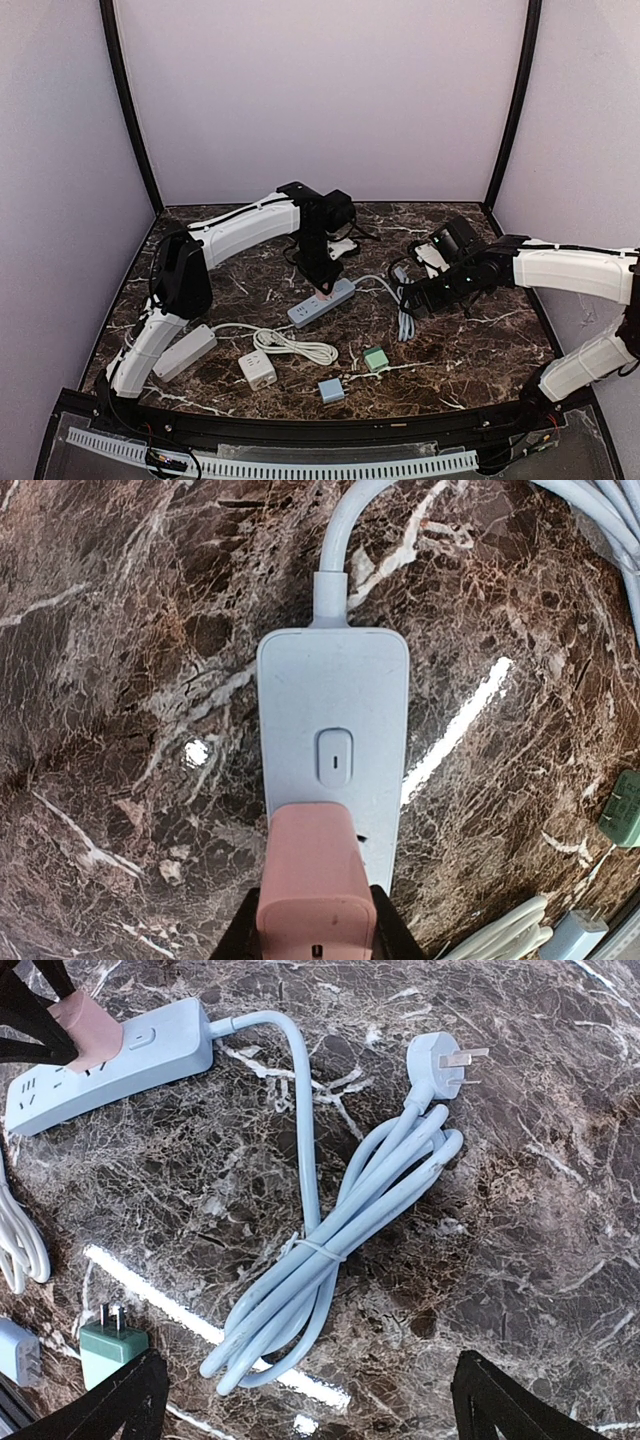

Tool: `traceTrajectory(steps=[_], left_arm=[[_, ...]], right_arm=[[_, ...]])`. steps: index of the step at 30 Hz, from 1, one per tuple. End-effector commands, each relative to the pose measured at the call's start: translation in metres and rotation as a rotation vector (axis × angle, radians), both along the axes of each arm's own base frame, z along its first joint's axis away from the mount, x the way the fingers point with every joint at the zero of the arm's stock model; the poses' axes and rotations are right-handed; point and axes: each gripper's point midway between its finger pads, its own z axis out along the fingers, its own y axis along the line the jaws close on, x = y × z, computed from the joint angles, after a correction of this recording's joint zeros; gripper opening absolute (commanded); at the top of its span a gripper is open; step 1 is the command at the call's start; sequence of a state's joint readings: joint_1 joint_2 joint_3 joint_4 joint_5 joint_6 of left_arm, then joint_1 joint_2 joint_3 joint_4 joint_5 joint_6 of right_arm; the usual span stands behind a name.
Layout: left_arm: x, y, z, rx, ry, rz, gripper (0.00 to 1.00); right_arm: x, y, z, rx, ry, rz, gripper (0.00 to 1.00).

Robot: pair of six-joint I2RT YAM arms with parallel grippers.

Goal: Insert the plug

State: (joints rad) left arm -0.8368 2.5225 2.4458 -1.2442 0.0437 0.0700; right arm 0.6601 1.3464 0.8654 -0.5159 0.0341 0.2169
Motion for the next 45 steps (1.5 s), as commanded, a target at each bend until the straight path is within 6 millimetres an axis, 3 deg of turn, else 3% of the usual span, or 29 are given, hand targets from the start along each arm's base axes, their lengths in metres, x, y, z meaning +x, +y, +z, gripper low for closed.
traceTrajectory(steps=[1,11,20,28,33,40,45], left_arm=[[-0.01,0.011,-0.075,0.113,0.085,0.006,0.2],[-0.017,0.003,-0.062,0.112,0.056,-0.031,0.33],[-0.014,0.001,-0.05,0.129,0.001,-0.043,0.58],[-0.003,-0.001,-0.022,0.11,-0.068,-0.035,0.7],[0.006,0.0,0.001,0.098,-0.129,-0.028,0.85],[0.001,0.007,0.02,0.093,-0.138,-0.001,0.93],[-0.015,0.019,0.014,0.102,-0.082,0.012,0.88]], right_arm=[[0.0,-0.003,-0.002,0.005,0.008,-0.031,0.99],[0.0,-0.004,-0.002,0.002,0.004,-0.04,0.99],[0.0,-0.006,0.001,-0.001,-0.005,-0.044,0.99],[0.001,-0.006,0.005,0.005,-0.014,-0.05,0.99],[0.003,-0.004,0.01,0.012,-0.023,-0.05,0.99],[0.002,-0.001,0.012,0.021,-0.017,-0.054,0.99],[0.004,0.0,0.019,0.01,-0.023,-0.05,0.99]])
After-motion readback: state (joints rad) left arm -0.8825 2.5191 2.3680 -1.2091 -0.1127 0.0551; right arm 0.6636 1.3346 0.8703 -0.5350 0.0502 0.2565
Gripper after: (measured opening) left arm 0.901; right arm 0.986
